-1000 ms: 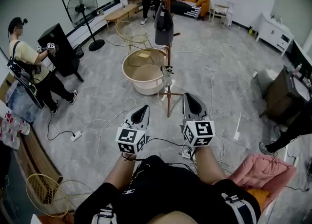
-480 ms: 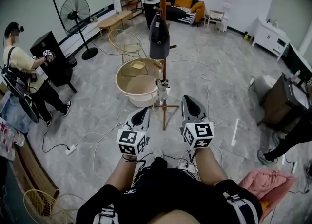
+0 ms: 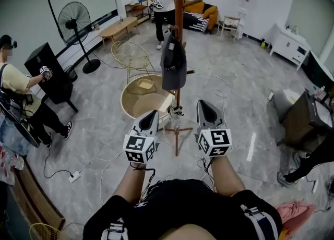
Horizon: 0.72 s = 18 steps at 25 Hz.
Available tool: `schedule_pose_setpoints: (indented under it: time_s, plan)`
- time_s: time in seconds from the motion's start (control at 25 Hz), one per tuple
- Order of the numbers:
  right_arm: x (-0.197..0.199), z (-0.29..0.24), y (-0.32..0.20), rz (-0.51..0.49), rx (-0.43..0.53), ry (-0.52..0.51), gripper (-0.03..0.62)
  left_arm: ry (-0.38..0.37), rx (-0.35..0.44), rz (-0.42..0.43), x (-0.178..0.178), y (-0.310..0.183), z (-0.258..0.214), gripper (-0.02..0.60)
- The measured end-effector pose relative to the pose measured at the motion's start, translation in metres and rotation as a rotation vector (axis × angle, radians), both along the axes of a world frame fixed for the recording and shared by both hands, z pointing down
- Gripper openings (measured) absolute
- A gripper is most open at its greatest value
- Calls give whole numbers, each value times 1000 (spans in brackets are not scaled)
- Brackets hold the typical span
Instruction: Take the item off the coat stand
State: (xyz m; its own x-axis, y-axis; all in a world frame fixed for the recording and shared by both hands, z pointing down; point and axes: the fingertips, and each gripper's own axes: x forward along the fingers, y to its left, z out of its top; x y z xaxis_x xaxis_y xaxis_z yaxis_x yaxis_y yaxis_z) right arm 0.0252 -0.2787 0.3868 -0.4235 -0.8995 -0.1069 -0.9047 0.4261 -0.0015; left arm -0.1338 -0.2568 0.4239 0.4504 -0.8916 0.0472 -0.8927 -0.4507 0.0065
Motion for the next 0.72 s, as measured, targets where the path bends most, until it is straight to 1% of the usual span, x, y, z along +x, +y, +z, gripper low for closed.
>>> schedule_pose_setpoints:
  time_s: [0.08,0.16,0.28,0.44,0.6,0.68,0.72]
  plan:
    - [-4,2,-28,2,-5,-6,15,3,-21,-11,-8,-28,6,15]
    - [-3,3,-47,-2,-13,-13,15,11,-46,-19,-11,-46,13,15]
    - [-2,-1,-76,-12,2,-26,15,9,-55,-38,-14,-68,17,16]
    - [0,-5,-111,-37,9,-30,15,25,-70,-81,-16,-94,21,15]
    - [1,-11,-133,-71,16,-35,15,11,-54,-99,-9,-114,15,15]
    - [-1,-11,-145,-111,9,-38,17,9,-46,-103,-5,-122,13,15]
    - [-3,-10,-151,-140,-1,-43,34,5,-45,-106,-3,-125,13,15]
